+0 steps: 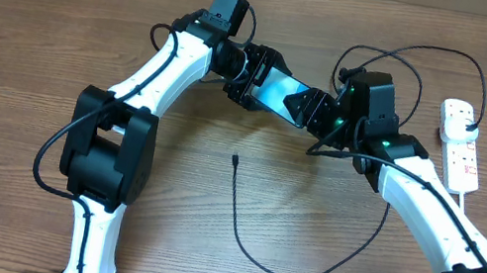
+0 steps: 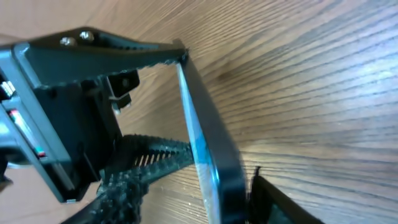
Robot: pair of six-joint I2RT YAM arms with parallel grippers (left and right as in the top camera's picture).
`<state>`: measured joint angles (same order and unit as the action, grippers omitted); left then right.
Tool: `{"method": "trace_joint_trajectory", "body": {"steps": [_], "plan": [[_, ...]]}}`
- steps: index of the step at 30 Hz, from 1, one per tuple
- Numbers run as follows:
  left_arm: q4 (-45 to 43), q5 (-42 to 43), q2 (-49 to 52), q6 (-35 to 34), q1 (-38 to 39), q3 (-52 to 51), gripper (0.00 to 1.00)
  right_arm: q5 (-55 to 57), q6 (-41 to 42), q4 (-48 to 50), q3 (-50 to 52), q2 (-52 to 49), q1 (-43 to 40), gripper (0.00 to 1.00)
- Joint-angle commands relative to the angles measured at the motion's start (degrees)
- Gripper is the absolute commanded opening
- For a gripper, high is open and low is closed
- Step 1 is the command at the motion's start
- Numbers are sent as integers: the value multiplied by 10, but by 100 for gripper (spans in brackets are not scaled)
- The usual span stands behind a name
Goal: Plug charger to phone and switch on socket
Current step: 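Move the right gripper toward the phone held by the left gripper, then grasp the phone's side edge with the right gripper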
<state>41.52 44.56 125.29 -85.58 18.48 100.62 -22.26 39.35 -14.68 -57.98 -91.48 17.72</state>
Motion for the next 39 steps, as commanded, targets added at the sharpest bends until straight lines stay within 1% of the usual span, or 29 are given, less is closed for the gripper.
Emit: {"method": "trace_joint_trajectory", "body": {"steps": [1,6,13,23,33,39], "plan": [[-1,36,0,-1,11,17,17,8,3,6,-16,-15,1,51],[2,35,0,-1,26,17,18,8,3,7,-16,-22,2,45],[2,35,0,-2,40,17,18,8,3,9,-16,-22,2,42],[2,35,0,-2,44,17,19,9,3,10,-16,-22,2,31],[2,36,0,-2,44,17,19,13,3,10,-16,-22,2,16],[2,35,0,-2,44,17,19,13,3,9,-16,-22,2,4]]}}
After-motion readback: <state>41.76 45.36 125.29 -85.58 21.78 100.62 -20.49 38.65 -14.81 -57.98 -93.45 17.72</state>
